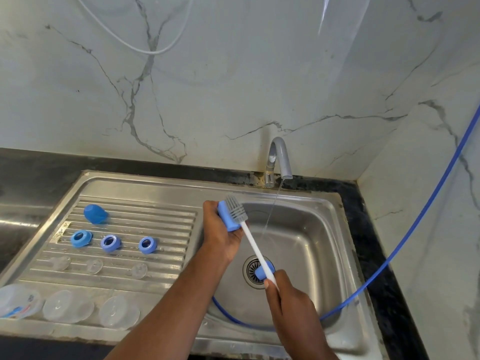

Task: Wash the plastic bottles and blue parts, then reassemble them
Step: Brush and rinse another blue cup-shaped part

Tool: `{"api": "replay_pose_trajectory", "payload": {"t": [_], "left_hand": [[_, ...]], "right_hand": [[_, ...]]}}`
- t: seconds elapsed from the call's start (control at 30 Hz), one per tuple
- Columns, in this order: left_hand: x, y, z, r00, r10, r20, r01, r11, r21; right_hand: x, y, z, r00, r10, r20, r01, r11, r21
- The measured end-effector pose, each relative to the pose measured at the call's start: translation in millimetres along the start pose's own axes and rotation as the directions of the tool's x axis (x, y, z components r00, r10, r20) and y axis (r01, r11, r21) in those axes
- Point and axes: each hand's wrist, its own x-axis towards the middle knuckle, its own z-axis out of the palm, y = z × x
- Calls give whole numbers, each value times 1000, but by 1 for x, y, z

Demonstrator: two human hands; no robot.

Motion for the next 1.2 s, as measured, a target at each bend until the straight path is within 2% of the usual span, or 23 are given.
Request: {"api": "replay_pose_trajectory", "payload": {"t": [0.17, 0.23, 0.3, 0.43, 0.57, 0.7, 0.83, 0.93, 1.03, 1.13, 1.2], "left_hand": [[-3, -6, -2, 1000, 19, -24, -18, 1000, 25], [-4, -9, -1, 999, 1, -38, -2, 1000, -17], [-3, -2, 2, 1000, 10, -23, -11, 999, -53], [0, 4, 1, 1000, 20, -17, -21, 1000, -19], [-5, -11, 6, 1000, 9, -27, -10, 1000, -7], [1, -1, 10, 999, 42, -8, -42, 999, -25], [6, -9, 7, 998, 64, -14, -63, 997, 51], [4, -13, 7, 1000, 26, -5, -26, 996, 83], [6, -2, 9, 1000, -10, 25, 7, 994, 109], [4, -7, 10, 996, 33, 77, -53, 962, 269], [-2, -13, 15, 993, 75, 90, -100, 943, 316]], "right_hand": [[-1, 1, -3, 1000, -24, -12, 24, 1000, 10], [9, -1, -3, 999, -33, -17, 33, 999, 12], [5, 2, -1, 1000, -22, -4, 22, 1000, 11], [-11, 11, -1, 1000, 15, 8, -15, 1000, 21], [10, 5, -6, 999, -35, -26, 36, 998, 54], [-4, 16, -3, 1000, 21, -13, -20, 998, 55], [-1, 11, -9, 1000, 10, -25, -8, 998, 68], [13, 6, -11, 999, -10, -37, 12, 999, 50], [-2, 14, -6, 998, 44, -36, -43, 998, 40], [-6, 14, -9, 998, 51, -28, -50, 998, 45], [7, 11, -10, 999, 23, -41, -20, 998, 58]]}}
